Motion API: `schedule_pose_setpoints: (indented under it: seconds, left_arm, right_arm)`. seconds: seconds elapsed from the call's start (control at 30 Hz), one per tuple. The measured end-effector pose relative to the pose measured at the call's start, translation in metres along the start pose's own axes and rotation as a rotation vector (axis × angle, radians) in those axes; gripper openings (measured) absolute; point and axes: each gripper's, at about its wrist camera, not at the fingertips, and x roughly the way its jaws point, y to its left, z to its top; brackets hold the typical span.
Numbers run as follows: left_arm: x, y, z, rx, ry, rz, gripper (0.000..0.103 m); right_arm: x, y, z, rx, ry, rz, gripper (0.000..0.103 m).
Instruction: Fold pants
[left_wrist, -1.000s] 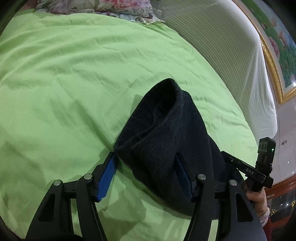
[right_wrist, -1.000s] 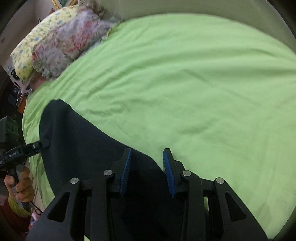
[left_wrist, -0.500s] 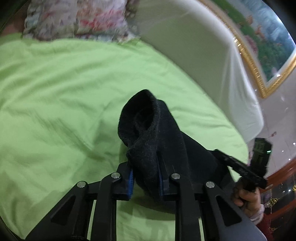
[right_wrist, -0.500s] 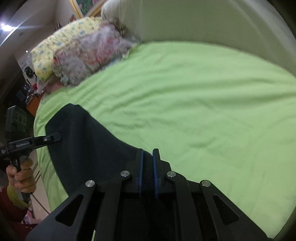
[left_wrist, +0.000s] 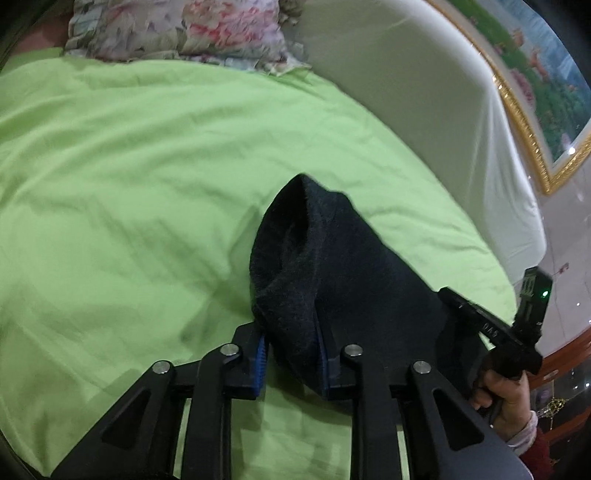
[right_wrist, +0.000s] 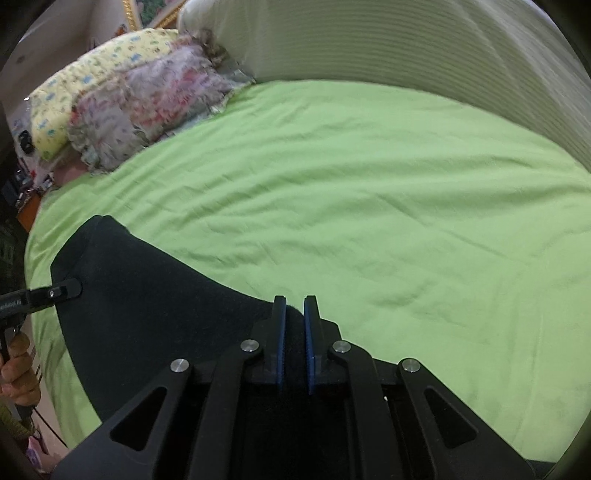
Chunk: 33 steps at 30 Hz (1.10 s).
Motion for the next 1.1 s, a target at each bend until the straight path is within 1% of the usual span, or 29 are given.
schedule_pose_setpoints:
  seconds: [0.03, 0.1, 0.2, 0.27, 0.3, 0.33, 0.37, 0.47, 0.63, 0.7, 0.77, 1.0, 1.1]
  left_arm:
    - [-0.001, 0.001, 0.001, -0.001, -0.002, 0.007, 0.033]
    - [-0.011, 0.002, 0.004, 0.003, -0.027, 0.028, 0.038]
    - [-0.025, -0.003, 0.006, 0.035, -0.052, 0.060, 0.038]
    - [-0.040, -0.010, 0.007, 0.059, -0.086, 0.075, 0.041]
    - [-0.045, -0.014, 0.009, 0.069, -0.098, 0.082, 0.045]
    - [-0.051, -0.021, 0.010, 0.082, -0.111, 0.080, 0.047]
    - [-0.054, -0.026, 0.009, 0.092, -0.115, 0.072, 0.048]
    - [-0.058, -0.047, 0.007, 0.135, -0.108, 0.047, 0.050]
    - [-0.043, -0.095, -0.002, 0.223, -0.065, -0.009, 0.052]
    - [-0.031, -0.115, -0.007, 0.262, -0.042, -0.031, 0.055]
    - [-0.017, -0.135, -0.011, 0.307, -0.010, -0.055, 0.055]
    - [0.031, -0.218, -0.041, 0.529, 0.153, -0.144, 0.056]
    - [0.050, -0.260, -0.058, 0.650, 0.216, -0.184, 0.056]
  right_arm:
    - [-0.004, 0.000, 0.000, 0.002, -0.010, -0.005, 0.013]
    - [-0.016, -0.001, -0.002, 0.007, -0.030, -0.037, 0.015]
    - [-0.041, -0.007, -0.009, 0.034, -0.072, -0.031, 0.015]
    - [-0.064, -0.016, -0.020, 0.085, -0.098, -0.032, 0.021]
    - [-0.073, -0.021, -0.026, 0.108, -0.110, -0.033, 0.023]
    - [-0.081, -0.026, -0.032, 0.131, -0.120, -0.039, 0.031]
    - [-0.089, -0.031, -0.038, 0.153, -0.131, -0.047, 0.037]
    - [-0.118, -0.050, -0.063, 0.241, -0.169, -0.064, 0.037]
    - [-0.162, -0.080, -0.109, 0.377, -0.220, -0.112, 0.037]
    - [-0.178, -0.093, -0.128, 0.434, -0.232, -0.134, 0.037]
    - [-0.188, -0.102, -0.142, 0.471, -0.239, -0.154, 0.037]
    - [-0.227, -0.130, -0.190, 0.577, -0.272, -0.247, 0.038]
    - [-0.238, -0.142, -0.205, 0.627, -0.286, -0.278, 0.038]
